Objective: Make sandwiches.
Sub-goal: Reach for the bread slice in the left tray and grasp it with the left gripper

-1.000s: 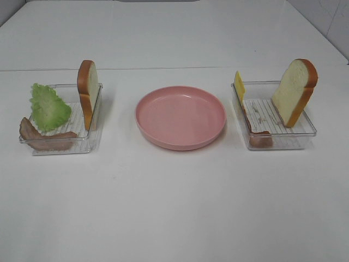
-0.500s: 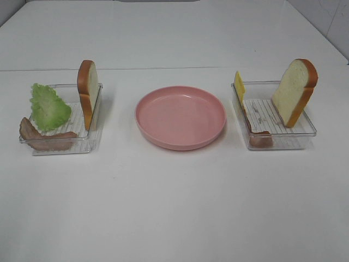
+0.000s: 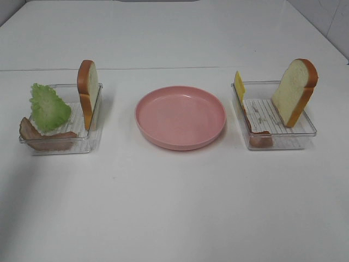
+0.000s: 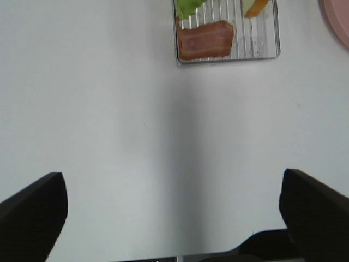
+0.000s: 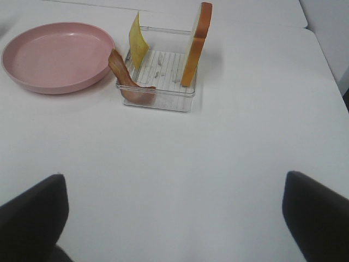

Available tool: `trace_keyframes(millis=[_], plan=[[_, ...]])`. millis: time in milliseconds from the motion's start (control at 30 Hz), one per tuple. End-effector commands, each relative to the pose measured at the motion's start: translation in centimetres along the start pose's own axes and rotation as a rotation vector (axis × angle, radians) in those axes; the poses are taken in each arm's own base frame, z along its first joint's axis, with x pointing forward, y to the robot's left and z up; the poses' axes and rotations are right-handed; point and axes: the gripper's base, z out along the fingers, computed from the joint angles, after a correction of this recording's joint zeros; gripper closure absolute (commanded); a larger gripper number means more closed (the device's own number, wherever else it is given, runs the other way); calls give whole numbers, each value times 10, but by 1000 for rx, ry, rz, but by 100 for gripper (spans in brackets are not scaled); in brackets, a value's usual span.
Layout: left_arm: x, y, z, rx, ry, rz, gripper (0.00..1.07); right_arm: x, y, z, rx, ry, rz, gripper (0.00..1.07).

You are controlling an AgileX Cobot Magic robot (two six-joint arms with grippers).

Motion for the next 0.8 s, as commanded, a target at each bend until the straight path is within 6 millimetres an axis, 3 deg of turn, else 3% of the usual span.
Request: trace_keyframes(millis=[33, 67, 133, 200, 233, 267, 300, 333, 367, 433, 467, 500, 567, 600, 667, 700, 733, 800], plan=[[-59, -4, 25, 17, 78, 15, 4, 1, 0, -3, 4, -27, 0, 9], [-59, -4, 25, 17, 78, 15, 4, 1, 0, -3, 4, -27, 0, 9], [-96, -24, 41, 41, 57, 47, 4, 1, 0, -3, 4, -27, 0, 9], [-108, -34, 51, 52, 58, 65, 4, 1, 0, -3, 4, -27, 0, 9], [-127, -52, 72, 68, 66, 81, 4, 1, 0, -3, 4, -27, 0, 9], [-127, -52, 72, 68, 66, 81, 4, 1, 0, -3, 4, -27, 0, 9], [-141, -69, 100, 80, 93, 93, 4, 1, 0, -3, 4, -27, 0, 9], [-146, -78, 113, 86, 101, 95, 4, 1, 0, -3, 4, -27, 0, 9], [-146, -78, 113, 86, 101, 95, 4, 1, 0, -3, 4, -27, 0, 9], [-158, -100, 145, 101, 122, 102, 4, 1, 0, -3, 4, -27, 0, 9], [-158, -100, 145, 101, 122, 102, 4, 1, 0, -3, 4, -27, 0, 9], [-161, -112, 164, 106, 138, 99, 4, 1, 0, -3, 4, -27, 0, 9], [-162, -116, 173, 106, 147, 105, 4, 1, 0, -3, 4, -27, 0, 9], [-164, -123, 189, 109, 157, 114, 4, 1, 0, -3, 4, -27, 0, 9], [-165, -125, 194, 109, 159, 117, 4, 1, 0, -3, 4, -27, 0, 9], [-165, -126, 209, 105, 178, 114, 4, 1, 0, -3, 4, -27, 0, 9], [-165, -126, 209, 105, 178, 114, 4, 1, 0, -3, 4, -27, 0, 9], [-162, -125, 230, 98, 213, 113, 4, 1, 0, -3, 4, -27, 0, 9]])
